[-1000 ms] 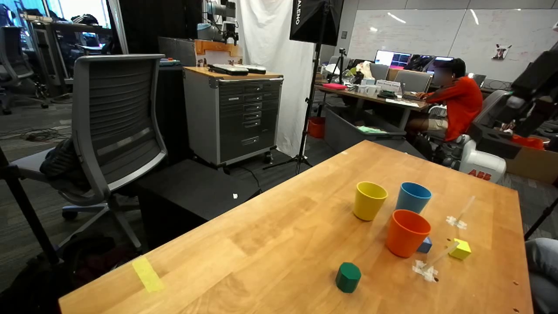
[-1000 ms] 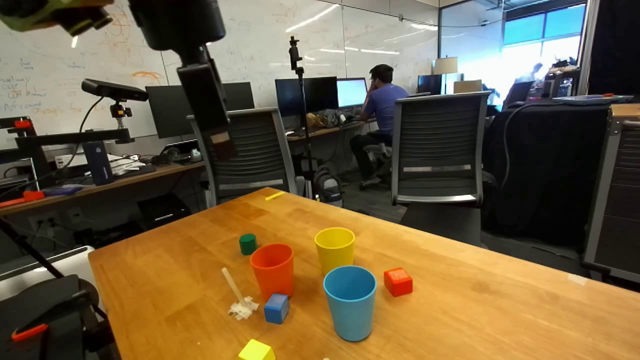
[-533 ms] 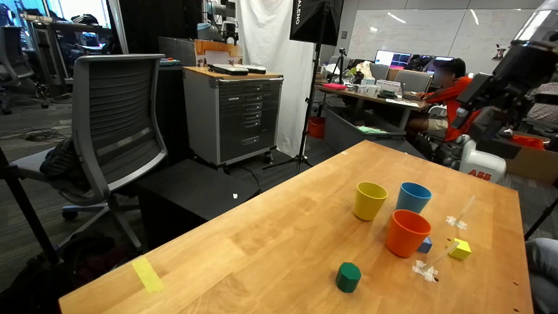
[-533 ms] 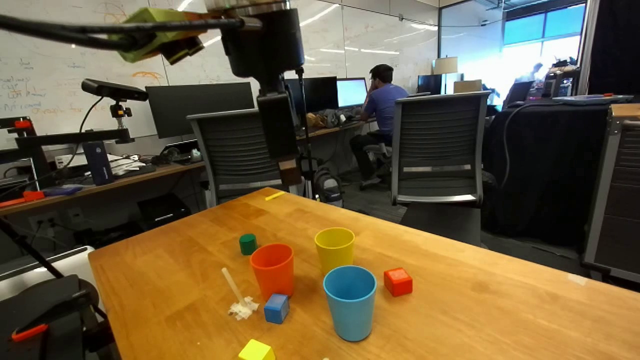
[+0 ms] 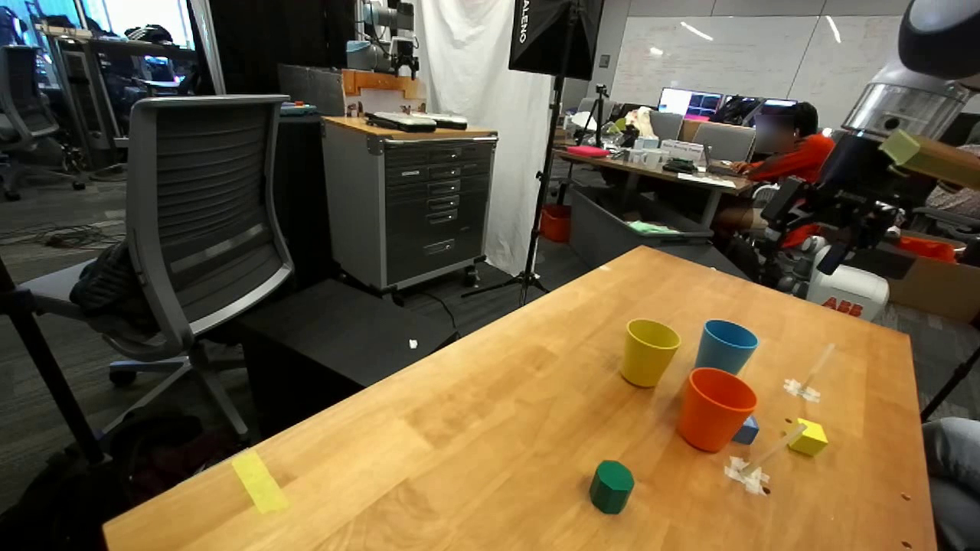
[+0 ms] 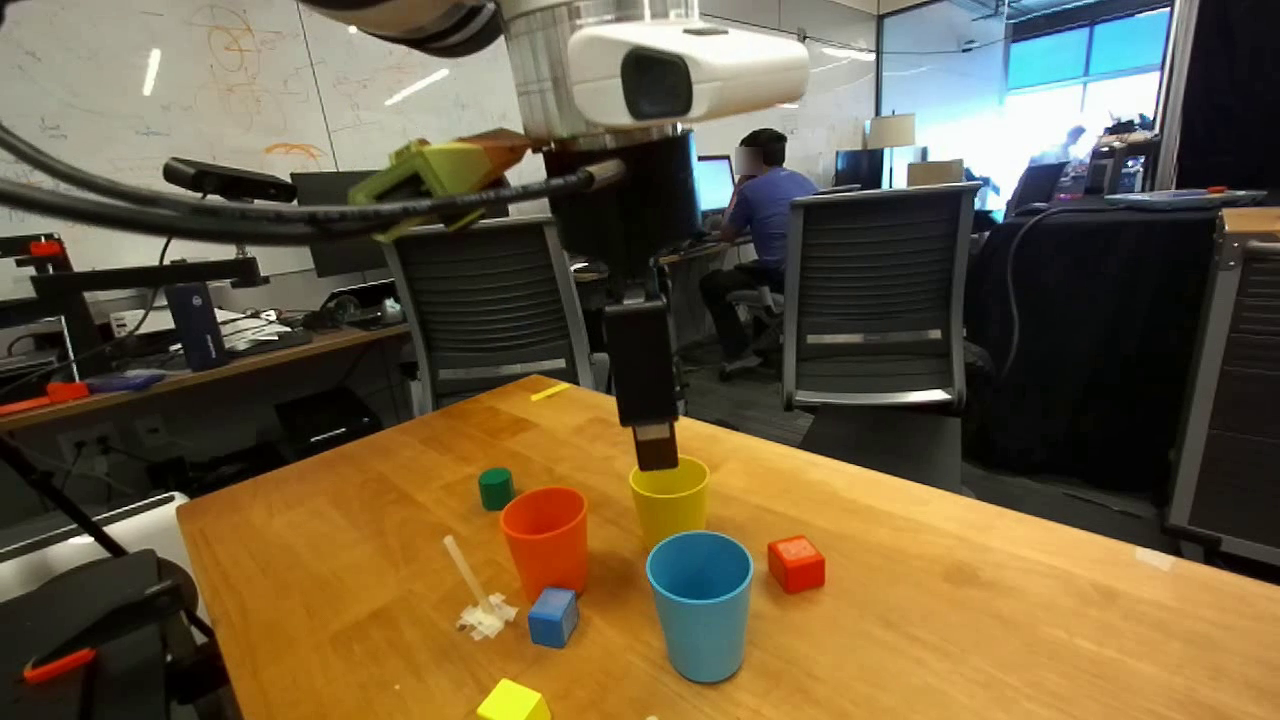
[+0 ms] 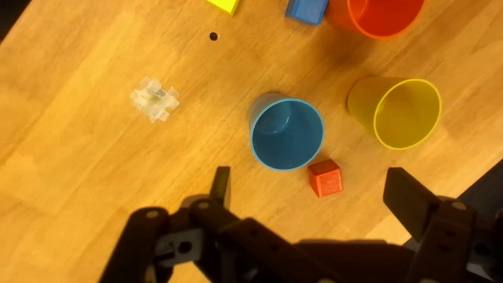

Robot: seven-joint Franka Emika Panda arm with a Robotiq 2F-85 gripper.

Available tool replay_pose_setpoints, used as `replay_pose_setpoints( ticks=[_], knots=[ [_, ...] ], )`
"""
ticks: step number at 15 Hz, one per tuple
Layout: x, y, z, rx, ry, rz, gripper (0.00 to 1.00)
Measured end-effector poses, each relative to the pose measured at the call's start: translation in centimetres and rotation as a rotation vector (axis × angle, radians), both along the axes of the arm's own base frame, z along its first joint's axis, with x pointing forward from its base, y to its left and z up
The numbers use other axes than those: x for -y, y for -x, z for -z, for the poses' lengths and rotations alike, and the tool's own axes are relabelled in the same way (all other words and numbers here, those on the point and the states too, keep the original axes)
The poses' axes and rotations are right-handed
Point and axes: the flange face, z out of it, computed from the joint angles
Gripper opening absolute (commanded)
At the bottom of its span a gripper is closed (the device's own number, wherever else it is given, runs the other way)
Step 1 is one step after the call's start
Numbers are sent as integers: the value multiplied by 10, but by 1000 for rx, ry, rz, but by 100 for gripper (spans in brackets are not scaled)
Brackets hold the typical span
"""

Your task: Stack up the cups

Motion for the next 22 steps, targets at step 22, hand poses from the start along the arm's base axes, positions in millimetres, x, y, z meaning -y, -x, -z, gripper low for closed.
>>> replay_pose_setpoints(
  ticks=[22],
  knots=[
    [18, -22, 104, -136, 9, 25, 100]
  ],
)
